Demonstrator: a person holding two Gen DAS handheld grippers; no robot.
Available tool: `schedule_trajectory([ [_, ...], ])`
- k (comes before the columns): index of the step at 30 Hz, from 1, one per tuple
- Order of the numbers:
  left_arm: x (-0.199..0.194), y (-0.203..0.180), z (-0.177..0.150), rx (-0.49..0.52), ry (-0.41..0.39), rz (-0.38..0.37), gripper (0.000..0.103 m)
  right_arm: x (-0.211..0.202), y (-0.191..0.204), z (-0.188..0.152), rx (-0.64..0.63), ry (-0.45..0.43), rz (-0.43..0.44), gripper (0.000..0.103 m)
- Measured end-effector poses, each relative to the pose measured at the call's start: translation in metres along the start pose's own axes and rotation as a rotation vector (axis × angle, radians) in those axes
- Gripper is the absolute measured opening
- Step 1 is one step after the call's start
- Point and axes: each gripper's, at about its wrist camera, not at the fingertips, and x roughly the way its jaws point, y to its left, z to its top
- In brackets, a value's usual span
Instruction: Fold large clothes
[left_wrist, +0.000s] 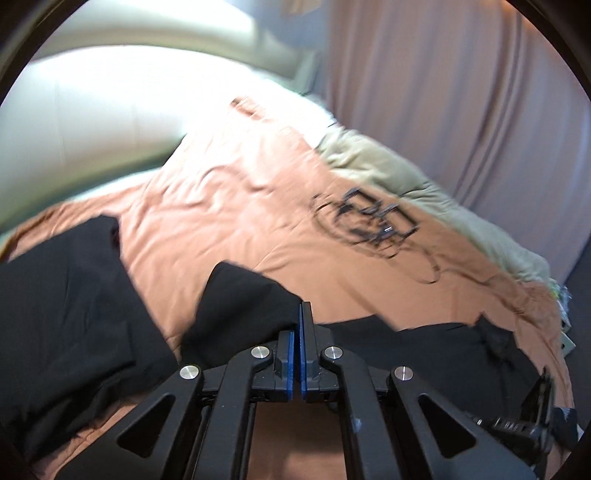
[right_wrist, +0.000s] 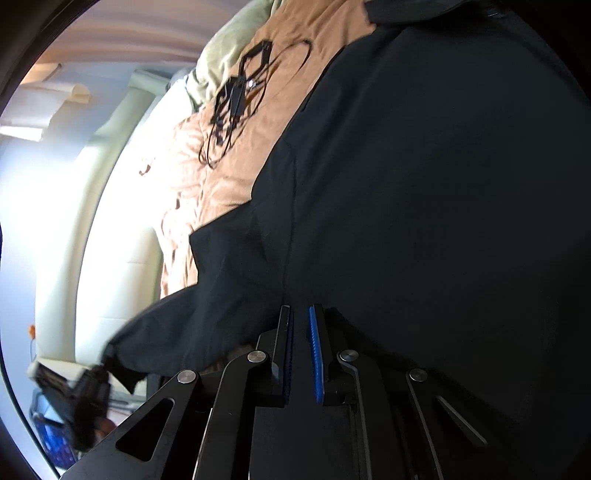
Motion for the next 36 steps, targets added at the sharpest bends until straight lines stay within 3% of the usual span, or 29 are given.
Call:
schedule_trajectory([
  [3, -0.016, -0.031, 0.013, 0.031, -0.029, -0.045, 0.004, -0.034, -0.007, -0.009, 0.043, -0.049, -0.013, 0.03],
  [5, -0.026, -0.052, 0.02, 0.06, -0.048, -0.073, 0.004, -0.055, -0.004, -0.009, 0.034, -0.079, -0.02, 0.034],
  [8, -0.039, -0.084, 0.027, 0.093, -0.065, -0.122, 0.004, -0.094, -0.001, -0.011, 0.011, -0.155, -0.021, 0.049],
  [18, -0.07, -0.191, 0.033, 0.217, -0.085, -0.284, 0.004, -0.193, -0.048, -0.042, 0.062, -0.307, -0.148, 0.05],
  [24, -0.064, -0.245, 0.02, 0.285, -0.043, -0.359, 0.004, -0.211, -0.079, -0.029, 0.135, -0.333, -0.147, 0.05],
  [28, -0.051, -0.279, 0.004, 0.323, 0.005, -0.4, 0.004, -0.22, -0.093, -0.025, 0.207, -0.344, -0.1, 0.05],
  [32, -0.039, -0.313, -0.013, 0.354, 0.048, -0.438, 0.004, -0.24, -0.109, -0.016, 0.198, -0.364, -0.15, 0.051],
  [36, -0.031, -0.351, -0.032, 0.387, 0.087, -0.483, 0.004, -0.255, -0.135, -0.008, 0.281, -0.391, -0.17, 0.057],
])
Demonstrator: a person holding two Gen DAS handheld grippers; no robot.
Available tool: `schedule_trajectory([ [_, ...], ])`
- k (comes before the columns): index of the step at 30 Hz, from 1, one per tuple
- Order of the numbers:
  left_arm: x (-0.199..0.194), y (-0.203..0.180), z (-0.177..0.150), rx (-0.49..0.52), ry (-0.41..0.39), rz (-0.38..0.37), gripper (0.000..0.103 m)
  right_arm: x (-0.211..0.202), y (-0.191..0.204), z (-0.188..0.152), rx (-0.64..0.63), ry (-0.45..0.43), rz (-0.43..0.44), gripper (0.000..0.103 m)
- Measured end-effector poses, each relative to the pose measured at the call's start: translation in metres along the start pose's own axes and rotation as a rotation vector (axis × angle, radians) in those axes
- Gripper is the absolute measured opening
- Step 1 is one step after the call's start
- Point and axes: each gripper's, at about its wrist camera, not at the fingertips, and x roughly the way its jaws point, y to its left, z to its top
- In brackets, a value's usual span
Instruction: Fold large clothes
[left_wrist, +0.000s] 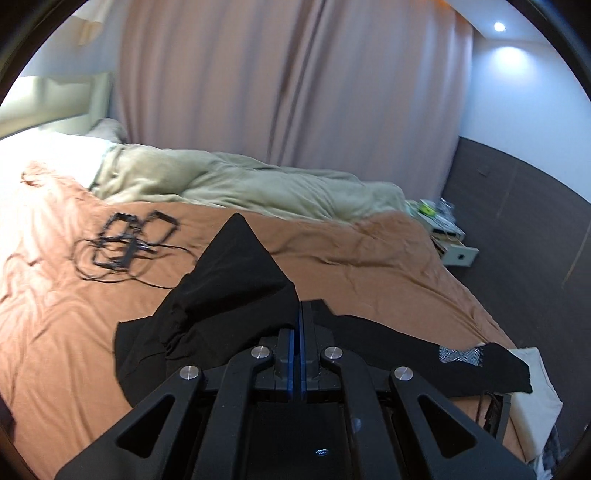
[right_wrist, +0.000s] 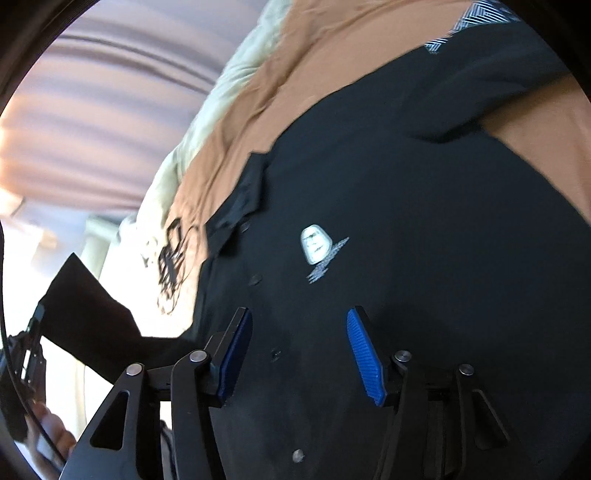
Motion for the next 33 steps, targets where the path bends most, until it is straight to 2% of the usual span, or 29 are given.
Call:
schedule_trajectory([
  [2, 0.017, -0.02, -0.002, 0.02, 0.032, -0.012, 0.004, -0.006, -0.013, 0.006, 0.04, -0.01, -0.005, 0.06],
  [4, 0.035, -0.036, -0.008, 0.024, 0.086, -0.036, 0.004, -0.009, -0.023, 0.012, 0.077, -0.023, -0.017, 0.074],
  [5, 0.044, -0.043, -0.01, 0.016, 0.112, -0.048, 0.004, -0.011, -0.028, 0.014, 0.095, -0.031, -0.026, 0.076],
  [10, 0.095, -0.062, -0.044, -0.036, 0.336, -0.1, 0.004, -0.013, -0.042, 0.022, 0.17, -0.043, 0.005, 0.076],
  [12, 0.106, -0.064, -0.06, -0.042, 0.395, -0.122, 0.005, -0.01, -0.042, 0.022, 0.181, -0.041, 0.013, 0.076],
  [13, 0.107, -0.066, -0.065, -0.035, 0.405, -0.119, 0.007, -0.01, -0.042, 0.022, 0.185, -0.04, 0.016, 0.076],
  [14, 0.106, -0.066, -0.071, -0.027, 0.411, -0.113, 0.015, -0.009, -0.042, 0.022, 0.187, -0.04, 0.017, 0.076],
  [15, 0.104, -0.066, -0.074, -0.024, 0.415, -0.113, 0.038, -0.008, -0.041, 0.022, 0.186, -0.039, 0.02, 0.076],
  [16, 0.1, -0.064, -0.077, -0.027, 0.414, -0.121, 0.054, -0.01, -0.042, 0.023, 0.195, -0.047, 0.013, 0.076],
  [17, 0.096, -0.062, -0.078, -0.033, 0.405, -0.128, 0.084, -0.01, -0.041, 0.023, 0.194, -0.046, 0.016, 0.076],
  [18, 0.093, -0.063, -0.078, -0.036, 0.39, -0.127, 0.096, -0.01, -0.041, 0.023, 0.193, -0.046, 0.018, 0.076],
  [21, 0.084, -0.063, -0.077, -0.026, 0.364, -0.112, 0.096, -0.015, -0.039, 0.022, 0.183, -0.046, 0.025, 0.076],
  [25, 0.064, -0.048, -0.075, -0.026, 0.317, -0.048, 0.096, -0.015, -0.031, 0.021, 0.153, -0.049, 0.019, 0.076],
  [27, 0.048, -0.034, -0.077, -0.036, 0.281, 0.012, 0.096, -0.012, -0.027, 0.023, 0.135, -0.05, 0.015, 0.076],
  [31, 0.009, 0.002, -0.087, -0.065, 0.156, 0.159, 0.096, -0.005, -0.008, 0.02, 0.06, -0.043, -0.004, 0.076],
  [33, -0.004, 0.02, -0.093, -0.119, 0.131, 0.2, 0.088, -0.002, 0.003, 0.017, 0.018, -0.036, -0.016, 0.076],
])
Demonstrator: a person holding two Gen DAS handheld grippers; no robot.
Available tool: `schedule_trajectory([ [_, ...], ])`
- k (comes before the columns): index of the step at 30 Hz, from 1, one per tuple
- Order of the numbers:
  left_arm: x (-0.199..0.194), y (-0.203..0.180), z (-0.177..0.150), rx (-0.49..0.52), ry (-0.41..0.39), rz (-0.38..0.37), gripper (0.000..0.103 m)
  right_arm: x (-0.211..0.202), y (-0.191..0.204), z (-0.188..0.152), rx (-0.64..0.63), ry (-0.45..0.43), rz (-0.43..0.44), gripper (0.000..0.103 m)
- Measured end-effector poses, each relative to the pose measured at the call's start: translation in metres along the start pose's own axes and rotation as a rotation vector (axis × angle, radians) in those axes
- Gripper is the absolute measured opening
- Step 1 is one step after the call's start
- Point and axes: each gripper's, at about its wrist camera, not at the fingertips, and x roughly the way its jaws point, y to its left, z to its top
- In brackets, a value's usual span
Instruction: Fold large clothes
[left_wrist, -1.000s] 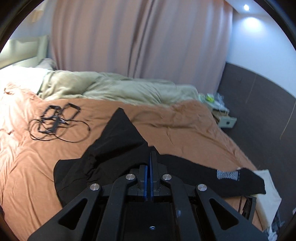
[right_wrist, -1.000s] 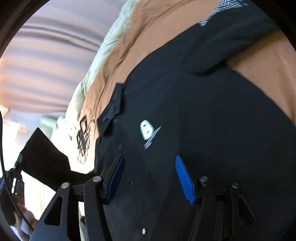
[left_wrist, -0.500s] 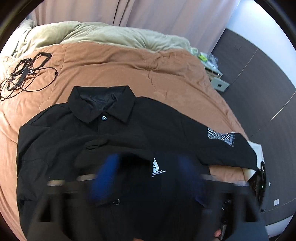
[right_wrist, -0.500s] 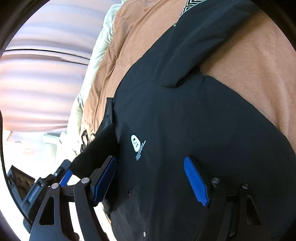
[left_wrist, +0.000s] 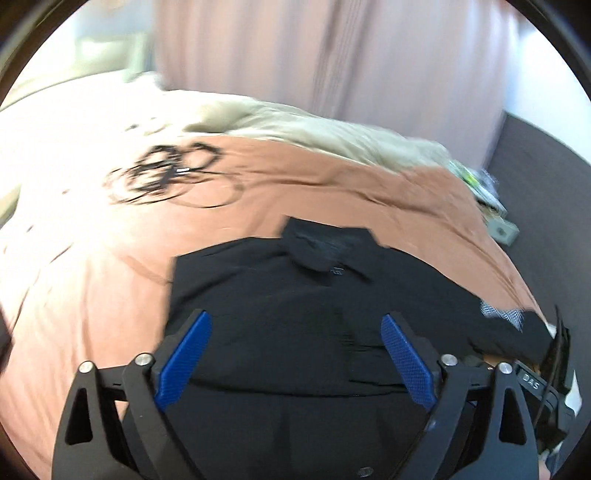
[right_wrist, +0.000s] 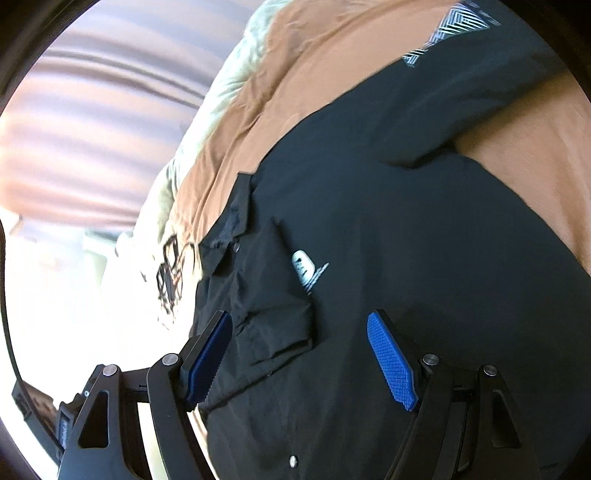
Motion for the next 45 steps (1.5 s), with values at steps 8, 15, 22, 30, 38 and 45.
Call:
schedule_trajectory([
  [8, 0.002, 0.077, -0.024, -0.19, -0.017, 0.043, 0.067, 0.017, 0.055, -0.024, -0.249, -0.004, -0.137, 0.078],
  [15, 0.031, 0.113, -0.043, -0.274, 0.021, 0.036, 0.051, 0.038, 0.078, -0.044, -0.415, 0.001, -0.255, 0.083],
  [22, 0.034, 0.14, -0.057, -0.338, 0.035, 0.06, 0.05, 0.071, 0.097, -0.063, -0.562, -0.011, -0.414, 0.083],
  [30, 0.036, 0.161, -0.062, -0.369, 0.052, 0.073, 0.05, 0.114, 0.124, -0.09, -0.773, -0.008, -0.557, 0.083],
  [38, 0.027, 0.169, -0.067, -0.304, 0.065, 0.114, 0.047, 0.126, 0.112, -0.087, -0.784, 0.036, -0.623, 0.081],
  [45, 0.01, 0.145, -0.069, -0.232, 0.046, 0.103, 0.047, 0.062, 0.084, -0.037, -0.588, -0.104, -0.599, 0.066],
])
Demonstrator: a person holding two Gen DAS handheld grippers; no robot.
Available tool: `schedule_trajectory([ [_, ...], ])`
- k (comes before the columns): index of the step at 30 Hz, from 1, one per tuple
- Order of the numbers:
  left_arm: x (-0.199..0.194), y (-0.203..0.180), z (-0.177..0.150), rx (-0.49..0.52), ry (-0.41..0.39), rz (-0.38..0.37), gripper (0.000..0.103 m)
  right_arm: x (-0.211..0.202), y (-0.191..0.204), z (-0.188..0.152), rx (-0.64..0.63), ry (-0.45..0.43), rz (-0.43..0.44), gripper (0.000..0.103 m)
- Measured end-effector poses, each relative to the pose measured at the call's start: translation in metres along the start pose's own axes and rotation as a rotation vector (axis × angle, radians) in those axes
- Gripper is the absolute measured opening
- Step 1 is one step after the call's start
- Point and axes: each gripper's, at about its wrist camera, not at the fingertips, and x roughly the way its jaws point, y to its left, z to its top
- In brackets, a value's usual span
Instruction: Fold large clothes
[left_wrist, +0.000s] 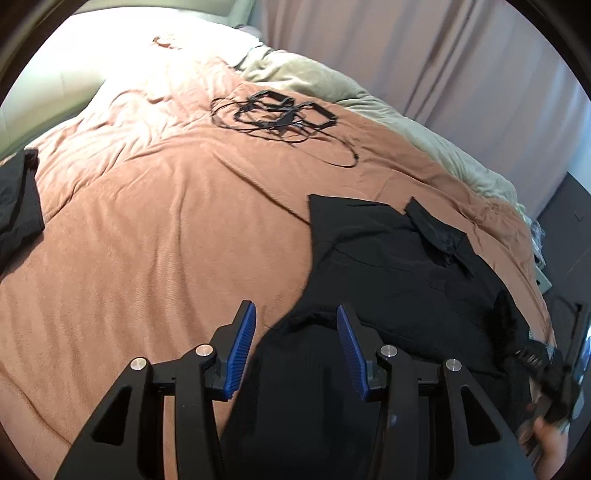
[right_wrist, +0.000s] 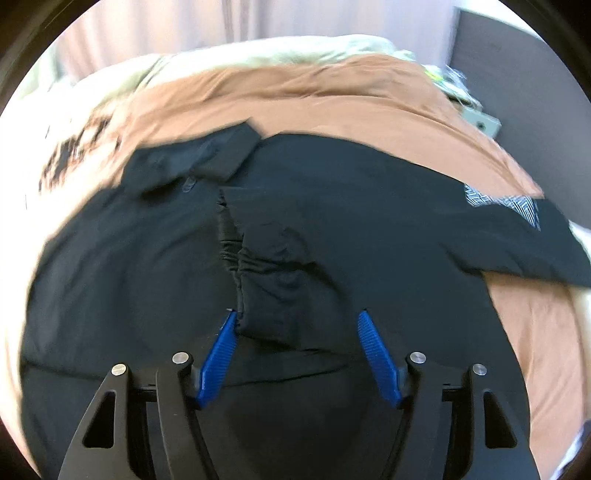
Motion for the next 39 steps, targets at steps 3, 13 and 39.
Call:
schedule_trajectory([
  [3, -0.006, -0.011, -0.003, 0.051, -0.001, -0.007, 0.047, -0.011, -0.046, 0.005, 0.099, -0.032, -0.007, 0.066],
  [13, -0.028, -0.027, -0.006, 0.119, -0.029, -0.037, 0.047, -0.036, -0.189, 0.0, 0.334, -0.04, 0.109, 0.066],
  [39, 0.007, -0.063, -0.021, 0.148, 0.051, -0.015, 0.047, 0.032, -0.376, -0.02, 0.868, -0.142, 0.276, 0.009],
])
